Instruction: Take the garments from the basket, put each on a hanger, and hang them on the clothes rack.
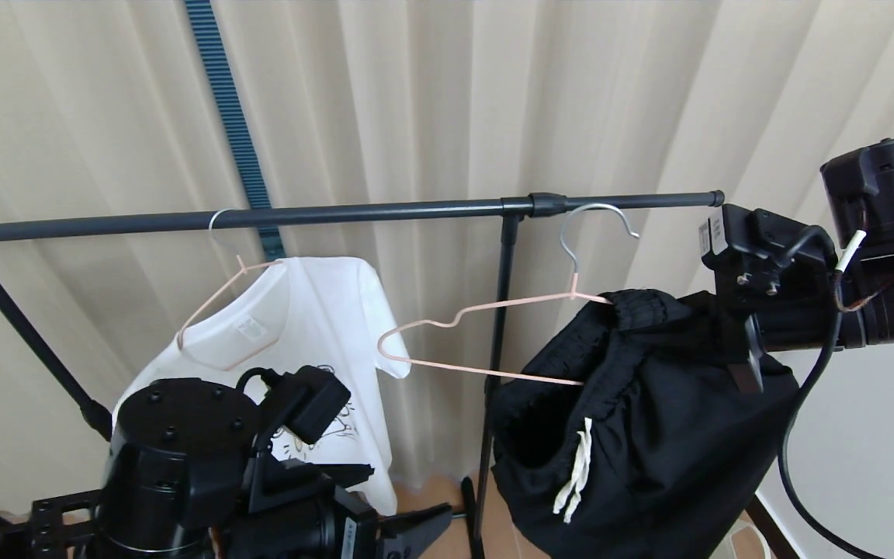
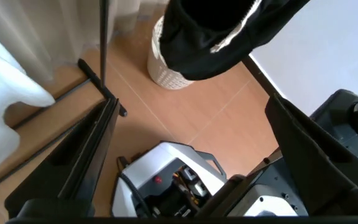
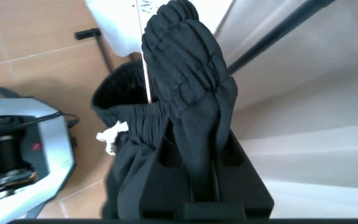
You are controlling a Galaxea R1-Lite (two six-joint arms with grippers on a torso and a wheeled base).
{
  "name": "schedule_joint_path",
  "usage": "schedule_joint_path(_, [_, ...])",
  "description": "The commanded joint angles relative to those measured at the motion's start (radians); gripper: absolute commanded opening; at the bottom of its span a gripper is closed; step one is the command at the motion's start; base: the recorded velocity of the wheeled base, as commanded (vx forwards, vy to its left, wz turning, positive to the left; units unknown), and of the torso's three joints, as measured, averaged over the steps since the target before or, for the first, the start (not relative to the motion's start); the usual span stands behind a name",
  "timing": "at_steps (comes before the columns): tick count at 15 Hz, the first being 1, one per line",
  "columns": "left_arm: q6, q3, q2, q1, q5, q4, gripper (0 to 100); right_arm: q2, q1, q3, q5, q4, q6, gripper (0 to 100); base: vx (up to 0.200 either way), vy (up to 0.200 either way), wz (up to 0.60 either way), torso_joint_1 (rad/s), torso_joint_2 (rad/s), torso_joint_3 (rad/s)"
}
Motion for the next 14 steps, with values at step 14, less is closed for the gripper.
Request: schedule_joint_path(14, [-0.022, -0.233, 0.428, -0.001, 0.036, -0.185, 100, -0.071, 0.067, 0.041, 0.008, -0.007, 0.070, 0, 0.000, 0.000, 0.00, 0.000, 0.00, 0.000])
